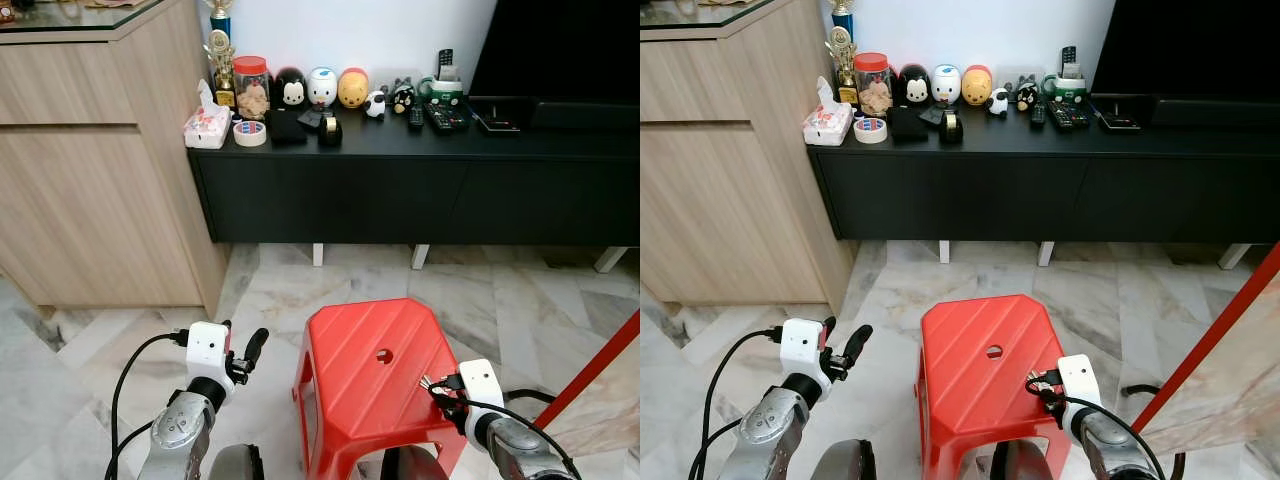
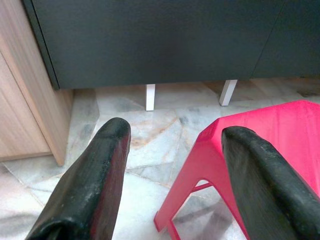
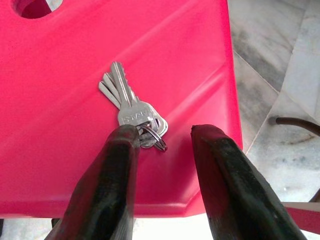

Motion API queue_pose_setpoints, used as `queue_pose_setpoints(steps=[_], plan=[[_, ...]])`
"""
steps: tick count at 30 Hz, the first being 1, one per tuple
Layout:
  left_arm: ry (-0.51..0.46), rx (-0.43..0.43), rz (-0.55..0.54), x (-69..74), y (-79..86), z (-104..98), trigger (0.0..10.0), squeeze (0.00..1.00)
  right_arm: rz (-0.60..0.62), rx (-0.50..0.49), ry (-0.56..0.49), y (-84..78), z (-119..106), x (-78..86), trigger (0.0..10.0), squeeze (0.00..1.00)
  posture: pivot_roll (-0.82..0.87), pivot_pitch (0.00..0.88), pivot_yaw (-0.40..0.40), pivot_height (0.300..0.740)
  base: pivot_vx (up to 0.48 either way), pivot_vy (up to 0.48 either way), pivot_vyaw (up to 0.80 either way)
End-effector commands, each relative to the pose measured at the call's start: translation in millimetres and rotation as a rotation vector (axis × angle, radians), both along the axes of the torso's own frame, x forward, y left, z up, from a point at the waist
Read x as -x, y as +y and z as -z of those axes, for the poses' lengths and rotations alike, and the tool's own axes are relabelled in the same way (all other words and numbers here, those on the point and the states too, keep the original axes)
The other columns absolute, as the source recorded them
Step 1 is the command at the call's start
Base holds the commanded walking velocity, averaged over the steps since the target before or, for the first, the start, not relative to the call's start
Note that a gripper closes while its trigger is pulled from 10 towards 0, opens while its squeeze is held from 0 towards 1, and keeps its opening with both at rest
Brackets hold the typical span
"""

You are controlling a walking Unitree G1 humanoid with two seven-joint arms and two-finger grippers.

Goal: Hang keys on a hook

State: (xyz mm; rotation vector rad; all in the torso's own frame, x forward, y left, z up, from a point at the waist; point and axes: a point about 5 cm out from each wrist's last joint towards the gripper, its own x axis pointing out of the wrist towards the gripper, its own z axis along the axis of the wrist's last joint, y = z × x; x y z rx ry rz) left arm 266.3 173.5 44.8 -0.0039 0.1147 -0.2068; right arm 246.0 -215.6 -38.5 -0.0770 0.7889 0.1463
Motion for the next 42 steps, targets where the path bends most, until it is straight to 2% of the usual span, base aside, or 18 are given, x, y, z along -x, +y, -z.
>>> queue_pose_setpoints(steps=[1,14,15,16,17,18,20,21,36,42], plan=[[-0.008,-0.016,0.009,-1.6,0.6,-2,10.0,0.00,0.031,-0.010,0.014,-3.2,1,2.2,10.0,0.00,0.05,0.000,-0.038,0.599,0.000,0.000,0.00],[-0.008,-0.019,0.005,-2.1,0.7,-2,10.0,0.00,0.049,-0.029,0.010,-2.1,1,1.6,9.9,0.00,0.05,0.000,-0.038,0.599,0.000,0.000,0.00],[-0.008,-0.018,0.005,-2.2,0.6,-2,10.0,0.00,0.048,-0.030,0.010,-2.0,1,1.5,9.3,0.00,0.05,0.000,-0.038,0.599,0.000,0.000,0.00],[-0.008,-0.018,0.004,-2.2,0.6,-2,10.0,0.00,0.047,-0.031,0.010,-1.8,1,1.5,4.3,0.00,0.05,0.000,-0.038,0.599,0.000,0.000,0.00],[-0.008,-0.018,0.004,-2.2,0.6,-2,10.0,0.00,0.047,-0.031,0.010,-1.8,1,1.5,4.3,0.00,0.05,0.000,-0.038,0.599,0.000,0.000,0.00],[-0.007,-0.019,0.003,-2.3,0.6,-2,10.0,0.00,0.046,-0.033,0.009,-1.2,1,1.3,1.1,0.00,0.05,0.000,-0.038,0.599,0.000,0.000,0.00],[-0.007,-0.020,0.003,-2.4,0.6,-2,10.0,0.00,0.046,-0.033,0.009,-0.9,1,1.3,1.1,0.00,0.05,0.000,-0.038,0.599,0.000,0.000,0.00],[-0.006,-0.021,0.003,-2.5,0.6,-2,10.0,0.00,0.044,-0.036,0.007,0.3,1,1.0,0.1,0.00,0.05,0.000,-0.038,0.599,0.000,0.000,0.00],[0.002,-0.028,-0.001,-2.1,0.5,0,10.0,0.00,0.028,-0.046,-0.003,8.9,2,0.0,0.0,0.00,0.06,0.000,-0.037,0.599,0.000,0.000,0.00],[0.005,-0.035,-0.003,-1.7,0.4,1,10.0,0.00,0.023,-0.056,-0.060,17.1,-2,-6.2,0.0,0.00,0.06,0.000,-0.041,0.599,0.000,0.000,0.00]])
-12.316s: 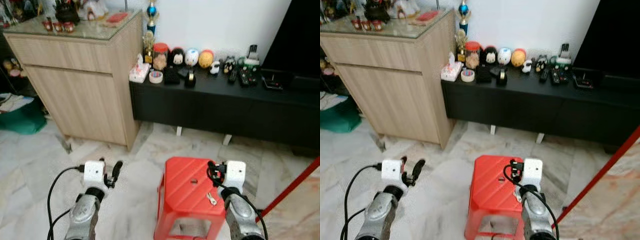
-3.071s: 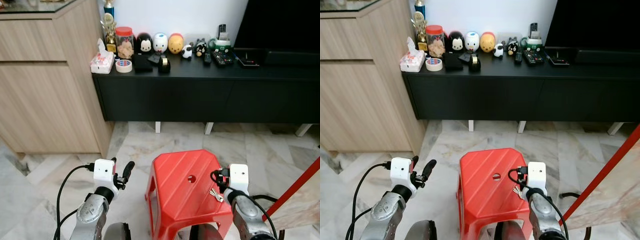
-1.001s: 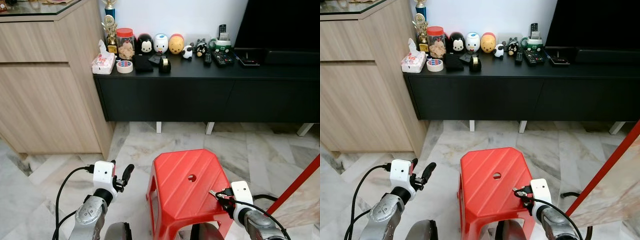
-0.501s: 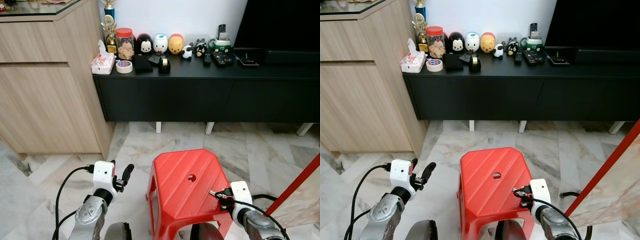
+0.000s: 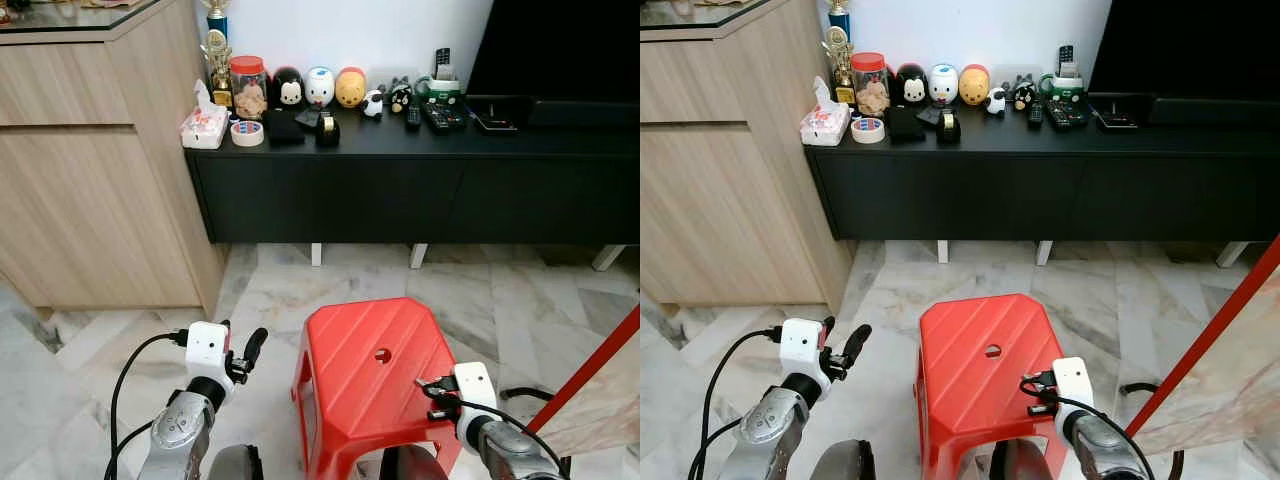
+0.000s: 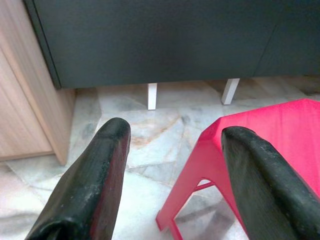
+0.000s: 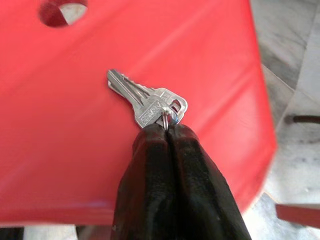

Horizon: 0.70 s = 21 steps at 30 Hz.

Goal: Hang keys on a hook

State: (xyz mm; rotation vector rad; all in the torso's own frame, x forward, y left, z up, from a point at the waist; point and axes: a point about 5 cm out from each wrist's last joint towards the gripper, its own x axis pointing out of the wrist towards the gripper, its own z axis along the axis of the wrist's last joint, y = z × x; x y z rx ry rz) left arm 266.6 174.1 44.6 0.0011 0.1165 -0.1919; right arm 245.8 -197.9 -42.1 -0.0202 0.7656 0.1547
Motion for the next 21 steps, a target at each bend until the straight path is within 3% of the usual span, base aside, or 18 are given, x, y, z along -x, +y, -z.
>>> queue_pose_setpoints(steps=[1,13,15,16,17,18,19,20,21], plan=[[0.004,-0.029,0.011,-1.4,-0.2,1,10.0,0.00,0.011,0.001,-0.041,-0.6,-6,-6.4,0.0,0.00,0.06,0.000,-0.041,0.599,0.000,0.000,0.00],[0.007,-0.031,0.009,-0.5,-1.4,3,10.0,0.00,0.177,-0.077,-0.456,14.9,-44,-27.0,0.0,0.00,0.05,0.000,-0.052,0.599,0.000,0.000,0.00],[0.007,-0.034,0.010,-0.4,-1.6,3,10.0,0.00,0.198,-0.085,-0.478,15.2,-46,-27.3,0.0,0.00,0.05,0.000,-0.052,0.599,0.000,0.000,0.00],[0.007,-0.036,0.011,-0.2,-1.8,3,10.0,0.00,0.239,-0.132,-0.493,16.3,-48,-27.2,0.0,0.00,0.05,0.000,-0.053,0.599,0.000,0.000,0.00],[0.006,-0.038,0.013,-0.1,-2.2,4,10.0,0.00,0.327,-0.256,-0.491,18.7,-49,-27.0,0.0,0.00,0.05,0.000,-0.055,0.599,0.000,0.000,0.00],[0.006,-0.038,0.013,-0.1,-2.4,4,10.0,0.00,0.366,-0.319,-0.484,20.1,-49,-26.9,0.0,0.00,0.05,0.000,-0.055,0.599,0.000,0.000,0.00],[0.006,-0.038,0.013,-0.1,-2.4,4,10.0,0.00,0.366,-0.319,-0.484,20.1,-49,-26.9,0.0,0.00,0.05,0.000,-0.055,0.599,0.000,0.000,0.00],[0.006,-0.038,0.013,-0.2,-2.7,4,10.0,0.00,0.436,-0.478,-0.464,24.3,-50,-28.1,3.5,0.00,0.05,0.000,-0.056,0.599,0.000,0.000,0.00],[0.006,-0.038,0.013,-0.4,-2.8,4,10.0,0.00,0.434,-0.495,-0.457,27.0,-51,-28.9,10.0,0.00,0.05,0.000,-0.056,0.599,0.000,0.000,0.00]])
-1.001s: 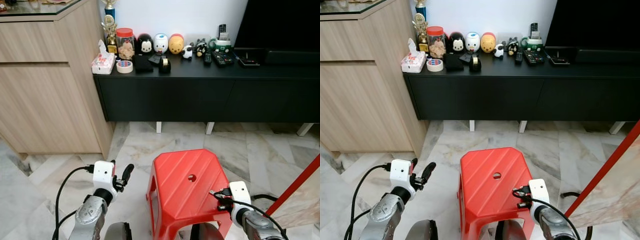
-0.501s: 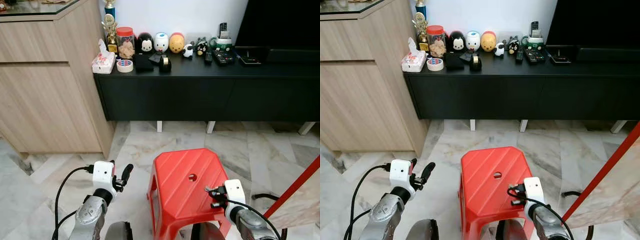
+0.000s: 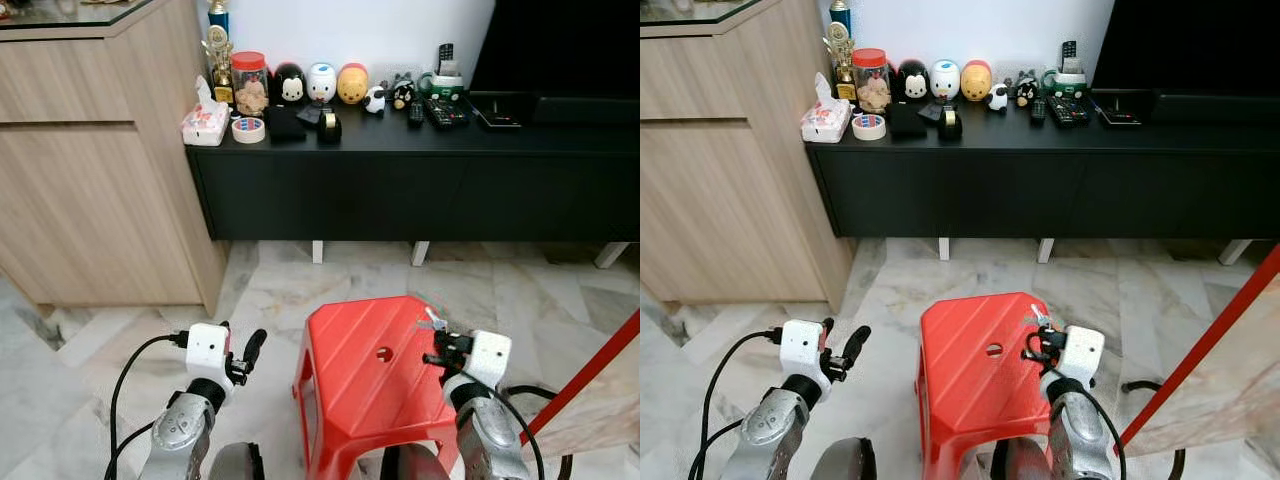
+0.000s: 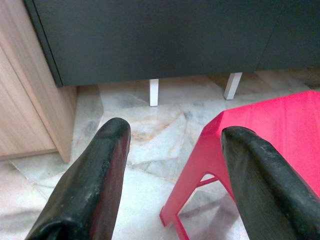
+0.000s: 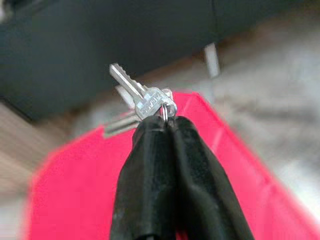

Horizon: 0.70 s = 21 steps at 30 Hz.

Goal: Hang keys on a hook

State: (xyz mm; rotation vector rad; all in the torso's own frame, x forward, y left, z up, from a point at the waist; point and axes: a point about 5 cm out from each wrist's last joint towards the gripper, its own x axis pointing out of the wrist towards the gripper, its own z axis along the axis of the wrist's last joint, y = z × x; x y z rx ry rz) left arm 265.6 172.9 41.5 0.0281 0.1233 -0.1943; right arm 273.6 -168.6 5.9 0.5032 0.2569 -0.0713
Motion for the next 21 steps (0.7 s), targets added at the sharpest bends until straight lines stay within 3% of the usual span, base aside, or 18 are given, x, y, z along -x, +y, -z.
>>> queue_pose_setpoints(steps=[1,4,7,10,16,21], plan=[[0.001,-0.010,0.008,-1.4,-1.6,1.1,10.0,0.00,0.010,-0.059,-0.005,-0.4,-3.2,-1.4,10.0,0.00,0.05,0.000,-0.056,0.599,0.000,0.000,0.00],[0.000,-0.013,0.010,-2.1,-2.5,1.1,10.0,0.00,-0.031,0.020,0.027,4.5,-1.0,-2.5,10.0,0.00,0.05,0.000,-0.059,0.599,0.000,0.000,0.00],[0.000,-0.013,0.010,-2.2,-2.6,1.0,10.0,0.00,-0.041,0.040,0.036,5.1,0.2,-2.4,10.0,0.00,0.05,0.000,-0.059,0.599,0.000,0.000,0.00],[-0.003,-0.017,0.003,-2.4,-1.8,0.7,10.0,0.00,-0.092,0.152,0.055,5.6,2.8,-1.5,10.0,0.00,0.05,0.000,-0.064,0.599,0.000,0.000,0.00],[-0.001,-0.017,-0.002,-1.7,-1.1,1.3,10.0,0.00,-0.097,0.166,0.042,1.6,1.3,-0.4,10.0,0.00,0.05,0.000,-0.066,0.599,0.000,0.000,0.00],[0.000,-0.015,-0.003,-1.7,-1.5,1.9,10.0,0.00,-0.109,0.201,0.085,-3.3,5.4,2.2,10.0,0.00,0.05,0.000,-0.066,0.624,0.000,0.000,0.00]])
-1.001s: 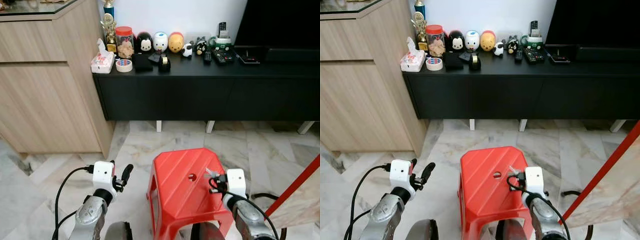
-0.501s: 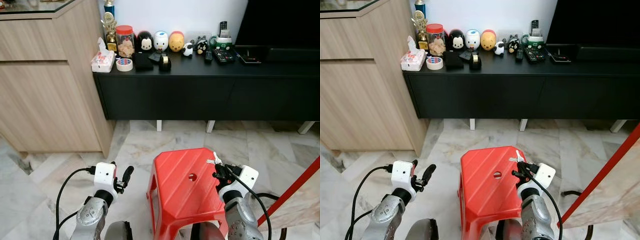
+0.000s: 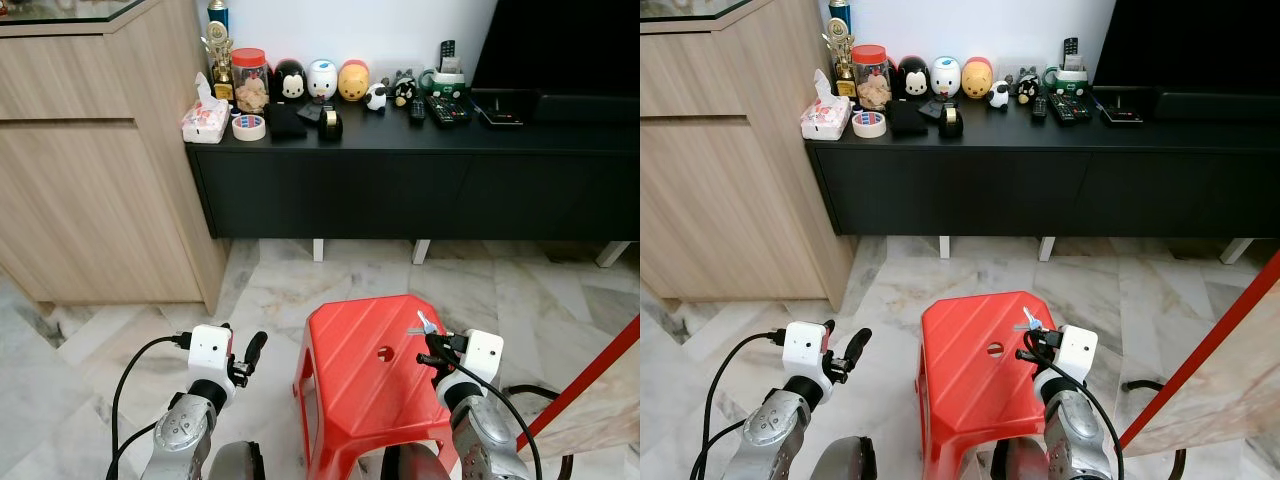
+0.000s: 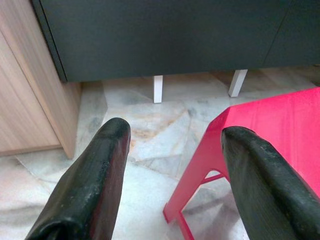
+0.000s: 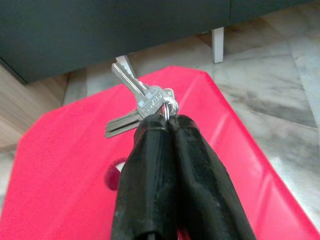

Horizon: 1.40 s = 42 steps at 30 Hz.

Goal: Hang keys on a hook

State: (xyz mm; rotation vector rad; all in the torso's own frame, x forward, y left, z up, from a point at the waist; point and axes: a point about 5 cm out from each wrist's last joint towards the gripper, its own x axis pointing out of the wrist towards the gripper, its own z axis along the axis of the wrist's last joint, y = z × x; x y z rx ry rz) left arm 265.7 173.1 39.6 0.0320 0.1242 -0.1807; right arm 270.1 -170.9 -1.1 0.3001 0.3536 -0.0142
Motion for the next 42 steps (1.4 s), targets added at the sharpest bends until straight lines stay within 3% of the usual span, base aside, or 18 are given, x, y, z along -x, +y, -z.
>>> queue_pose_setpoints(steps=[1,8,25,36,42], plan=[[-0.001,-0.010,0.010,-1.7,-1.9,0.0,10.0,0.00,-0.008,0.019,0.003,-0.9,-1.4,-1.4,10.0,0.00,0.05,0.000,-0.066,0.629,0.000,0.000,0.00],[-0.004,-0.009,0.010,-2.7,-3.2,-0.3,10.0,0.00,-0.037,0.046,0.024,-1.4,0.8,-1.4,10.0,0.00,0.04,0.000,-0.068,0.659,0.000,0.000,0.00],[-0.017,0.006,0.012,-2.4,-3.6,-1.6,10.0,0.00,-0.071,0.057,0.018,1.7,0.6,-0.9,10.0,0.00,0.05,0.000,-0.081,0.663,0.000,0.000,0.00],[-0.026,0.009,0.012,-3.8,-3.1,-2.8,10.0,0.00,-0.095,0.064,0.028,5.0,0.6,-3.1,10.0,0.00,0.05,0.000,-0.083,0.737,0.000,0.000,0.00],[-0.033,0.014,0.025,-5.8,-4.2,-3.8,10.0,0.00,-0.118,0.070,0.049,7.1,2.3,-4.1,10.0,0.00,0.05,0.000,-0.083,0.737,0.000,0.000,0.00]])
